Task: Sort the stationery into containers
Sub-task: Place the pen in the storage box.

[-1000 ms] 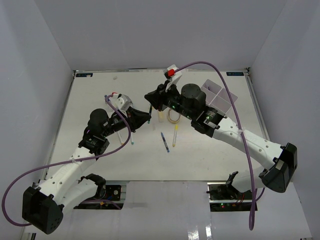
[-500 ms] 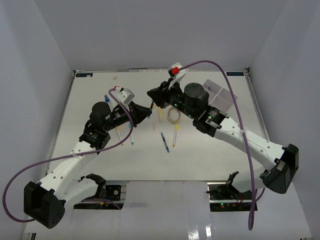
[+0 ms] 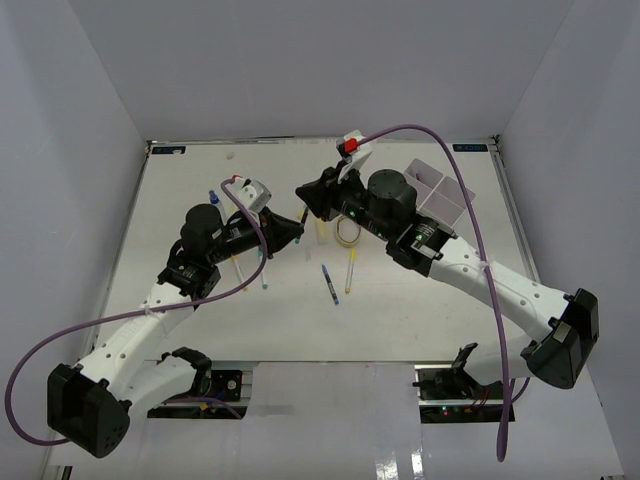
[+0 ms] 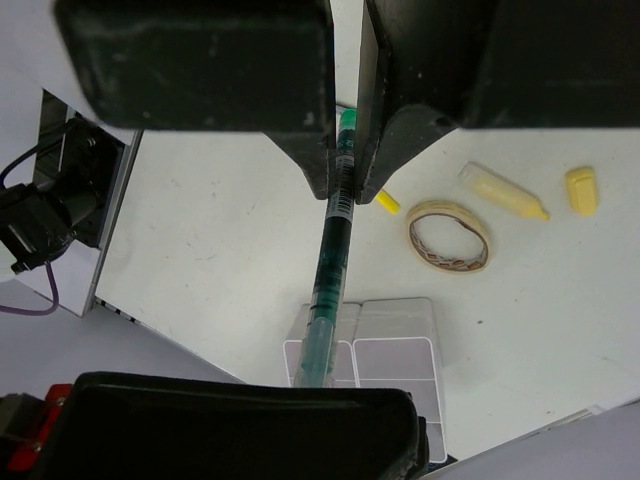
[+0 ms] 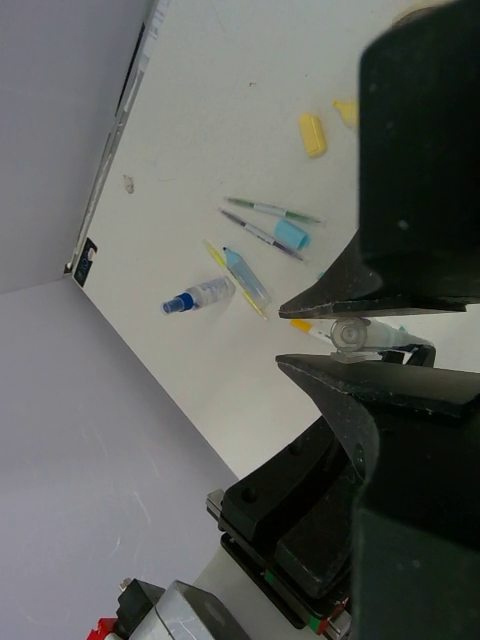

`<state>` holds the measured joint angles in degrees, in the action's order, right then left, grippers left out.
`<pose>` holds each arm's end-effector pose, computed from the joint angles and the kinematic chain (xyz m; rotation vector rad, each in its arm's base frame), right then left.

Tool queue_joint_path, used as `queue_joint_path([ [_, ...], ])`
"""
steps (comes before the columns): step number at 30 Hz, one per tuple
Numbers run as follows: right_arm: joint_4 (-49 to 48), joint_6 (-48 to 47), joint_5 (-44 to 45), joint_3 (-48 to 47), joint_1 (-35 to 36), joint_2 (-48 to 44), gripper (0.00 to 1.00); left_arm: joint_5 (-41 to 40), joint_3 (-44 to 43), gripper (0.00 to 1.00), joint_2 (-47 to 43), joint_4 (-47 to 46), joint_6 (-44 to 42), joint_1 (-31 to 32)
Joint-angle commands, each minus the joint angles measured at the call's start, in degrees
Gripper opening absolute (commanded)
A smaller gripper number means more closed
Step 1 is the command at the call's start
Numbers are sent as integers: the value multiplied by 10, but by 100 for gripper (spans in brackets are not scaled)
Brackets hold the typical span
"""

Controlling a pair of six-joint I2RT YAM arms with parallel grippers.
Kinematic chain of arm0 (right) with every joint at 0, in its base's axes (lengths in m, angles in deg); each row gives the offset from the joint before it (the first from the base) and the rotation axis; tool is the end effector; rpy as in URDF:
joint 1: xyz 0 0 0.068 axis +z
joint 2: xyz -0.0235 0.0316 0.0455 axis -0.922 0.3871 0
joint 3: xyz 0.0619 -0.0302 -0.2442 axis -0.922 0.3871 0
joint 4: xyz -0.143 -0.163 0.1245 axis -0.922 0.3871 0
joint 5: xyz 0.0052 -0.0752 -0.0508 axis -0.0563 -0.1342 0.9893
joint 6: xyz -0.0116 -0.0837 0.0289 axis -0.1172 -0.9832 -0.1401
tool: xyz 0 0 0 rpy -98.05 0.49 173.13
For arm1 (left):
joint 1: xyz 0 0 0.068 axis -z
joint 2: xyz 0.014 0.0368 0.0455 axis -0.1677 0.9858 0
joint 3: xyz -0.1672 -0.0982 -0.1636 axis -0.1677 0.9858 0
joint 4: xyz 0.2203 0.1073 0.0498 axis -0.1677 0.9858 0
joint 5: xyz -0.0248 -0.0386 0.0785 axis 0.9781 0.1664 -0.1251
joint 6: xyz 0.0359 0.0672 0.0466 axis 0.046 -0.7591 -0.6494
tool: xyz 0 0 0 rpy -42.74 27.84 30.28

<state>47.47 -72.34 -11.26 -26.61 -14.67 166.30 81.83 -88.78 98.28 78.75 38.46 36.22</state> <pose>0.2219 0.2793 0.3930 -0.4465 1.5550 0.8750 0.2176 -0.1568 0.3134 0.6861 1.6002 -0.9492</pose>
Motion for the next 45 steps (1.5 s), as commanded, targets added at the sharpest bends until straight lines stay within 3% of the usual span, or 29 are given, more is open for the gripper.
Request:
queue_joint_path([
  [1, 155, -7, -17, 13, 16, 15, 12, 19, 3, 0, -57, -125, -5, -7],
  [12, 145, -12, 6, -4, 15, 10, 28, 14, 39, 0, -58, -99, -15, -6],
  [32, 138, -24, 13, -46, 14, 11, 36, 8, 33, 0, -29, -87, 0, -6],
  [35, 138, -24, 15, -44, 15, 11, 35, 9, 33, 0, -29, -88, 2, -6],
  [41, 137, -26, 27, -42, 12, 8, 18, 13, 33, 1, -24, -89, 4, -6],
  [45, 138, -29, 36, -42, 10, 7, 8, 14, 31, 15, -20, -85, 4, -6],
])
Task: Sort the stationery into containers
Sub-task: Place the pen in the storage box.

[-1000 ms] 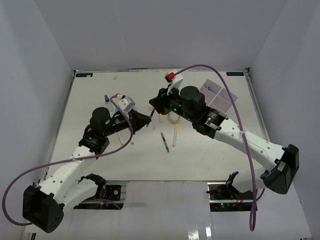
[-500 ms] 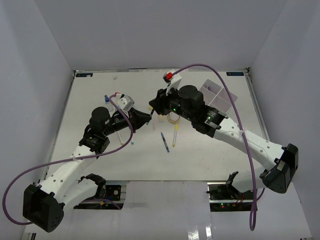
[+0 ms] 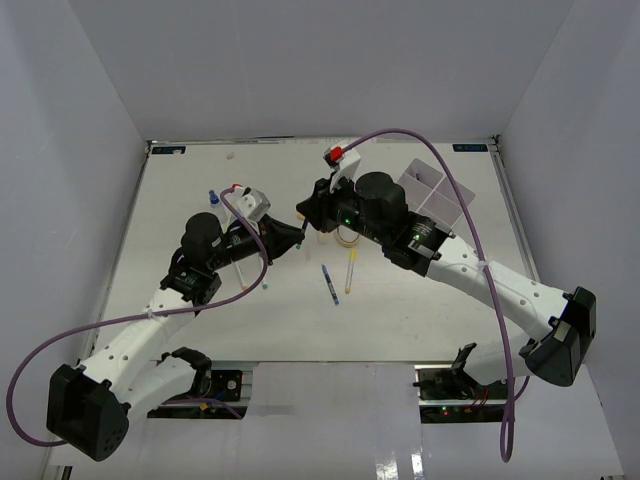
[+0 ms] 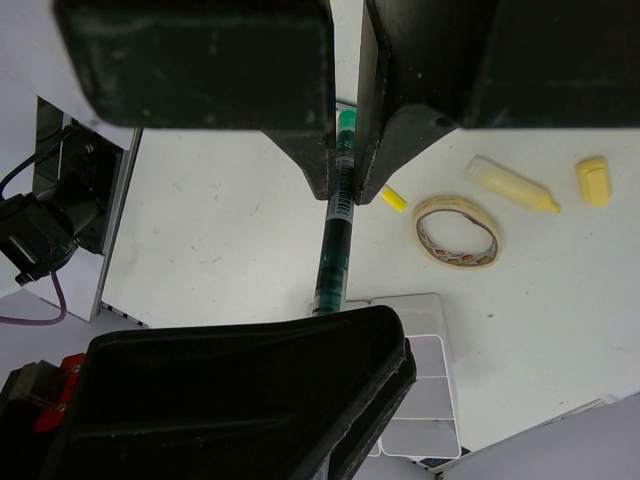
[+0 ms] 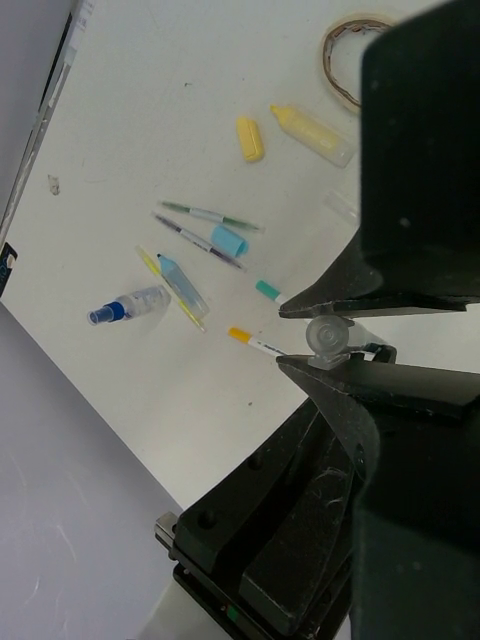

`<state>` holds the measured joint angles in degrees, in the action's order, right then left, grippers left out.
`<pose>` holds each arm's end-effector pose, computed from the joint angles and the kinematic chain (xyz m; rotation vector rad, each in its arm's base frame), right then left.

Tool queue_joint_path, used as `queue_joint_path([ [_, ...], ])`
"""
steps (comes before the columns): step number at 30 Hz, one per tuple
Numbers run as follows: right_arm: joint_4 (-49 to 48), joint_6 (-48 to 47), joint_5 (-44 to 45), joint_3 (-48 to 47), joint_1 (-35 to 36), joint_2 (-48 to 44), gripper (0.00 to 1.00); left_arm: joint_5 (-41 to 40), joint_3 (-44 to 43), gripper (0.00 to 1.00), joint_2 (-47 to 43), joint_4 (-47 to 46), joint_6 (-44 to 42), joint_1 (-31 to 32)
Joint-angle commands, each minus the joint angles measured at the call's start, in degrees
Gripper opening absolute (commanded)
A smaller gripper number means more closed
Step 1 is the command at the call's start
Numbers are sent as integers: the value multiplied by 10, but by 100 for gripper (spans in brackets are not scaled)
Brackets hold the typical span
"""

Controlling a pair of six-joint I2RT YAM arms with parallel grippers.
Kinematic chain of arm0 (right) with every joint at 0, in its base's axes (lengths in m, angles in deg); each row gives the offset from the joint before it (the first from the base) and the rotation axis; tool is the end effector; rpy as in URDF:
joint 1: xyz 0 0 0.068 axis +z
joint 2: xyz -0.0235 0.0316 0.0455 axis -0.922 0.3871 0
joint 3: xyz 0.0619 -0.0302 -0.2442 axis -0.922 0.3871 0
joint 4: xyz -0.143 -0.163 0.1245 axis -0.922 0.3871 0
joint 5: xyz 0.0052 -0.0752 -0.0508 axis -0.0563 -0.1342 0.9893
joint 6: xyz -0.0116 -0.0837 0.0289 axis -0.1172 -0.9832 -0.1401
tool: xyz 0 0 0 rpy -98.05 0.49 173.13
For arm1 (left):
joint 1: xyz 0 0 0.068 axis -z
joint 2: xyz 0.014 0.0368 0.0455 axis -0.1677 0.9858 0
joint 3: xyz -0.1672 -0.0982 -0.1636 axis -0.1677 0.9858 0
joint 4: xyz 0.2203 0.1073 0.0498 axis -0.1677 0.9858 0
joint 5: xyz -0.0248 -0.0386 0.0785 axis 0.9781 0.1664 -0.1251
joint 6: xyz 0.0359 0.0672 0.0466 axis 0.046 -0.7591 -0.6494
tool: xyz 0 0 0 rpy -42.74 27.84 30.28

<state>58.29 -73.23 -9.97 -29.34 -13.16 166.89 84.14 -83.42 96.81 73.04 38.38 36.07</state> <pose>0.2156 0.2835 0.3792 -0.5163 1.6908 0.8038 0.2111 -0.1557 0.2982 0.7175 1.5580 -0.9750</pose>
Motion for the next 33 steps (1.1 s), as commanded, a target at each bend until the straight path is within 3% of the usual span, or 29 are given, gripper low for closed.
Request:
queue_joint_path([
  [1, 29, -20, 26, -13, -6, 0, 8, -11, -24, 17, -4, -26, 5, -6],
  [7, 30, -28, 67, 4, -21, -10, 8, -17, -25, 61, -2, -21, 6, -5],
  [13, 28, -41, 105, 22, -79, -28, 9, -35, -34, 80, 7, -3, 8, -5],
  [17, 21, -63, 137, 25, -166, -27, 9, -70, -41, 96, 16, 13, 16, -5],
  [25, -107, -128, 196, 43, -301, 9, 12, -265, -92, 98, 75, 120, 56, -9],
  [33, -191, -173, 200, 18, -375, 104, 13, -303, -108, 98, 102, 164, 71, -17],
])
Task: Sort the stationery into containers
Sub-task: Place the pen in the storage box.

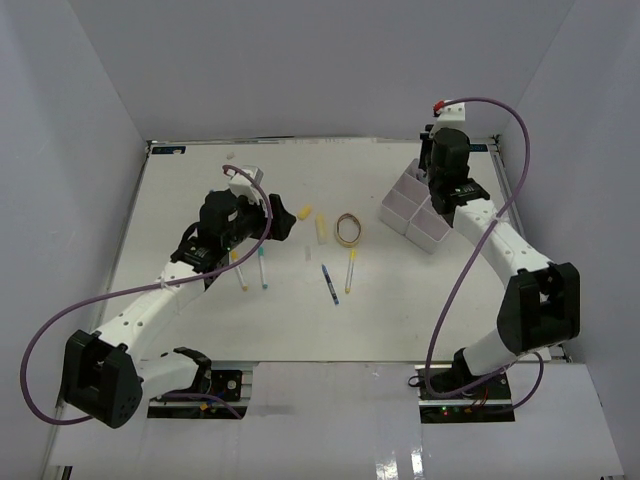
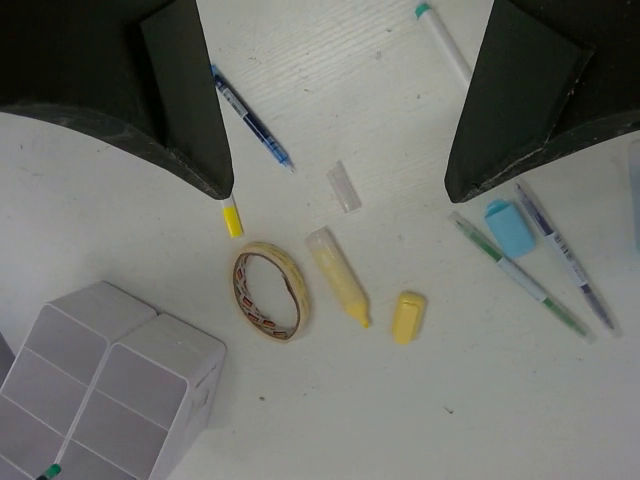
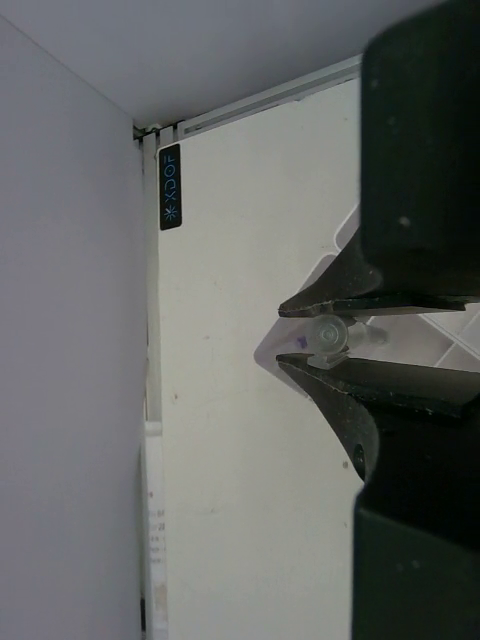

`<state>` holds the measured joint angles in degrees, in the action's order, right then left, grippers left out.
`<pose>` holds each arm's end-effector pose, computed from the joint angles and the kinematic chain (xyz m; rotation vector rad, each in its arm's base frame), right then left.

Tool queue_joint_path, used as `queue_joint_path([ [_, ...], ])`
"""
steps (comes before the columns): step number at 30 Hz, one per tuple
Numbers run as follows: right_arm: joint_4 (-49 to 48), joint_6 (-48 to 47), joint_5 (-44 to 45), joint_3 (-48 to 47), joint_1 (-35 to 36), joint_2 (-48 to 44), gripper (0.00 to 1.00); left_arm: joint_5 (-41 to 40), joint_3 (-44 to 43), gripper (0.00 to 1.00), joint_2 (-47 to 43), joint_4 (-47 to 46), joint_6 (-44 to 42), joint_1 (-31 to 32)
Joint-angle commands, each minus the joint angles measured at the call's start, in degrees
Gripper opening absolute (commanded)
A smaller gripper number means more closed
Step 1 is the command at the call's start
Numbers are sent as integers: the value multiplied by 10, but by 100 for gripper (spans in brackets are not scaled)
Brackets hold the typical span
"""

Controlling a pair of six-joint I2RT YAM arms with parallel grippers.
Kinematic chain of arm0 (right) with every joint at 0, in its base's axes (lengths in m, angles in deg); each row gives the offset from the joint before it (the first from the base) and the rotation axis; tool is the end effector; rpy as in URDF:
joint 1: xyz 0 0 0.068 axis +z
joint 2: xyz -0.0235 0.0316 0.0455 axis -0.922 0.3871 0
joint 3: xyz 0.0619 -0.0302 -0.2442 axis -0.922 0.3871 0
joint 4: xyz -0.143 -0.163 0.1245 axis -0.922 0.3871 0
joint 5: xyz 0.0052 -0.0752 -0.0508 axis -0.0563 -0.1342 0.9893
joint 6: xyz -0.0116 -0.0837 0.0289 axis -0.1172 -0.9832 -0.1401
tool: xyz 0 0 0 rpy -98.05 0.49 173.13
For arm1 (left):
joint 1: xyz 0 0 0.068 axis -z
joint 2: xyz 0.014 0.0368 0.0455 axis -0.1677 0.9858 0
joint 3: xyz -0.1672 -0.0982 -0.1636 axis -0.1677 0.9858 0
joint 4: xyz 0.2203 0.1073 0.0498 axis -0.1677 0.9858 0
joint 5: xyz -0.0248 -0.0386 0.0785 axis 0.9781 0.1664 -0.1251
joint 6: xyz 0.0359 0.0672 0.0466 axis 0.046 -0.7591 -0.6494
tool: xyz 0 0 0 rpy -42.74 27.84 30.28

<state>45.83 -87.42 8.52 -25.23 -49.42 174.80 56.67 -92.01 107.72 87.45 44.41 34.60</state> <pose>0.3791 0.0873 0.3359 0.0671 1.6825 -0.1159 0.2700 -0.1370 0.2671 0.2438 1.9550 -0.6006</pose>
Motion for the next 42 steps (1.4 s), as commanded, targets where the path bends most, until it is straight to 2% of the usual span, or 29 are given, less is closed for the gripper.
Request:
queue_joint_path([
  [1, -76, -36, 16, -27, -20, 41, 13, -27, -21, 98, -7, 19, 11, -3],
  [15, -123, -53, -27, -51, -53, 133, 16, -18, -23, 98, 2, 19, 18, -14],
  [21, -125, -49, -31, -37, -53, 154, 23, -11, -24, 98, 4, 18, 21, -17],
  [27, -120, -51, -33, -29, -52, 165, 34, -6, -23, 98, 7, 18, 25, -19],
  [37, -107, -50, -37, -14, -53, 138, 38, 1, -23, 98, 11, 17, 29, -23],
  [39, -93, -49, -46, -12, -52, 119, 43, 5, -23, 98, 11, 16, 33, -24],
  [41, -77, -46, -57, -10, -53, 82, 55, 7, -26, 98, 14, 22, 44, -24],
  [42, -68, -43, -61, -8, -53, 69, 57, 7, -27, 98, 16, 25, 48, -24],
])
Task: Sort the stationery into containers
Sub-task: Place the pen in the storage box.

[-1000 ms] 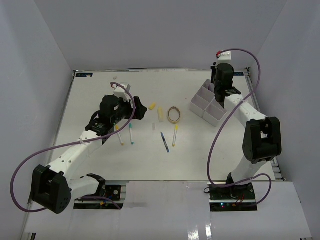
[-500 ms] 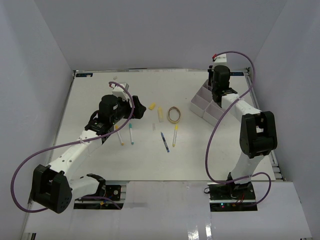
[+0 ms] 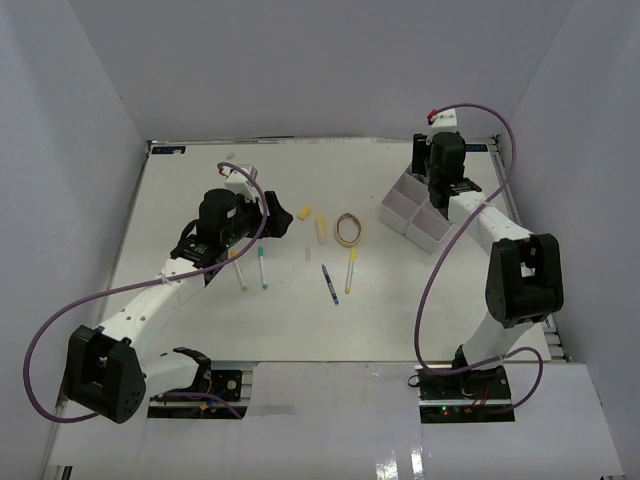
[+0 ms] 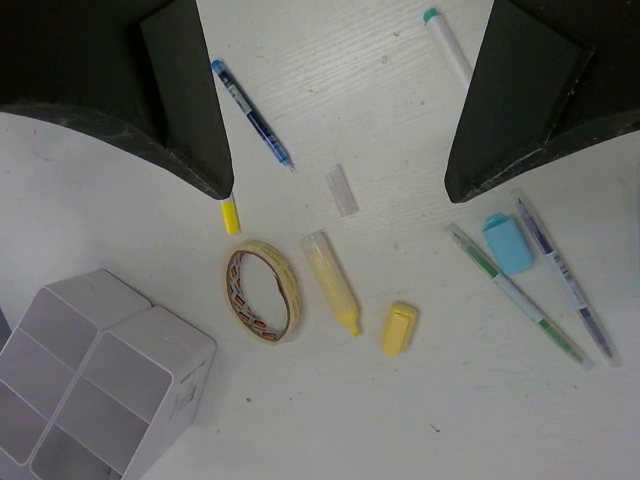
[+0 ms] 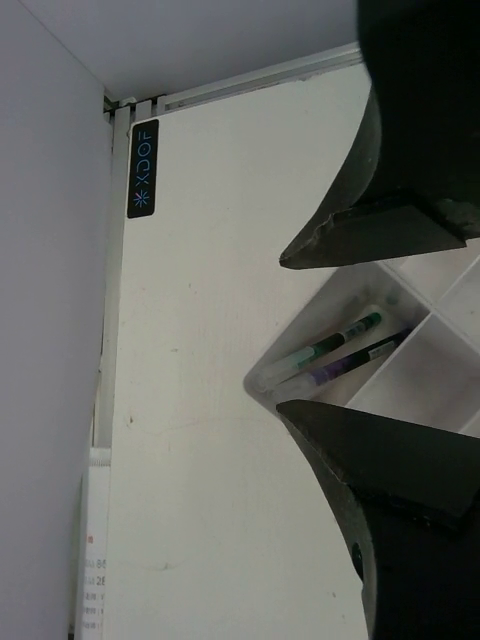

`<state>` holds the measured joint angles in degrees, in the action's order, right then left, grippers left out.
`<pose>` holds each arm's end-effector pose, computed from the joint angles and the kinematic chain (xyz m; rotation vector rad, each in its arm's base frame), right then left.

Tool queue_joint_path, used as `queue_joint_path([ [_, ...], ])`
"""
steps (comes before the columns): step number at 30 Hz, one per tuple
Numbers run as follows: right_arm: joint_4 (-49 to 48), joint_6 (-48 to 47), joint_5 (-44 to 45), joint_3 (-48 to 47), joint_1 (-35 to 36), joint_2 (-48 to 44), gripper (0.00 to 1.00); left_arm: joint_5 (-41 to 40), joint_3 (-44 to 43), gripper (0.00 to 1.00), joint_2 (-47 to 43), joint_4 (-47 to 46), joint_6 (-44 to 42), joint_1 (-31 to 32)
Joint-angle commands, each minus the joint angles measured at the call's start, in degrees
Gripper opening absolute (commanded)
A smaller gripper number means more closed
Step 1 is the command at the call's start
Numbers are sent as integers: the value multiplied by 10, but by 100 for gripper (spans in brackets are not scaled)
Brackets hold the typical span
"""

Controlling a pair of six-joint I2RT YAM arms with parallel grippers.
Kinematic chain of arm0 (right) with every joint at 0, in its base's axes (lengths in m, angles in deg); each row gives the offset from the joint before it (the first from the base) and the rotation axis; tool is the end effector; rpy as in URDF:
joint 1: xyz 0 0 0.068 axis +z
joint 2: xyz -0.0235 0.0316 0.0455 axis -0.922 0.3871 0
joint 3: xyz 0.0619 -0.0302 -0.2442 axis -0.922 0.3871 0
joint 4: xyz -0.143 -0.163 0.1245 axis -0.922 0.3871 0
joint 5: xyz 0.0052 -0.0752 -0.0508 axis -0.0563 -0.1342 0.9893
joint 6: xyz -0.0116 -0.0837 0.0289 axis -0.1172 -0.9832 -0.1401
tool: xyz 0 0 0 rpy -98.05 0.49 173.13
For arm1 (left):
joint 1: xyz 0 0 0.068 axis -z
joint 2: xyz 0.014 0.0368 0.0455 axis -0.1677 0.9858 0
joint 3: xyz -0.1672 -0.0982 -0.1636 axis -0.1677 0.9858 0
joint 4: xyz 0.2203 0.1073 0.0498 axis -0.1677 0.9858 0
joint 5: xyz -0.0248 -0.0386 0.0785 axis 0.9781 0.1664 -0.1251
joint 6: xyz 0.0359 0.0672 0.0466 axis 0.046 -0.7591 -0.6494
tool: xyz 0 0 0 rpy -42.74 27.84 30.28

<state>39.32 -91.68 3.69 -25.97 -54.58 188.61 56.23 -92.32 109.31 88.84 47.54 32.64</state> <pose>0.4339 0.0701 0.2619 -0.0112 1.7982 -0.1933 0.2778 -0.1284 0.2578 0.1509 2.0131 -0.5965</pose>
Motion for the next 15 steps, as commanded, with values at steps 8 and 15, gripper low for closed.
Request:
queue_joint_path([
  [8, 110, 48, -86, 77, -2, -279, 98, 10, -45, 98, 32, 89, 96, -4],
  [15, 146, 109, -162, 218, -2, -457, 90, 56, -12, 98, 47, 125, 165, 5],
])
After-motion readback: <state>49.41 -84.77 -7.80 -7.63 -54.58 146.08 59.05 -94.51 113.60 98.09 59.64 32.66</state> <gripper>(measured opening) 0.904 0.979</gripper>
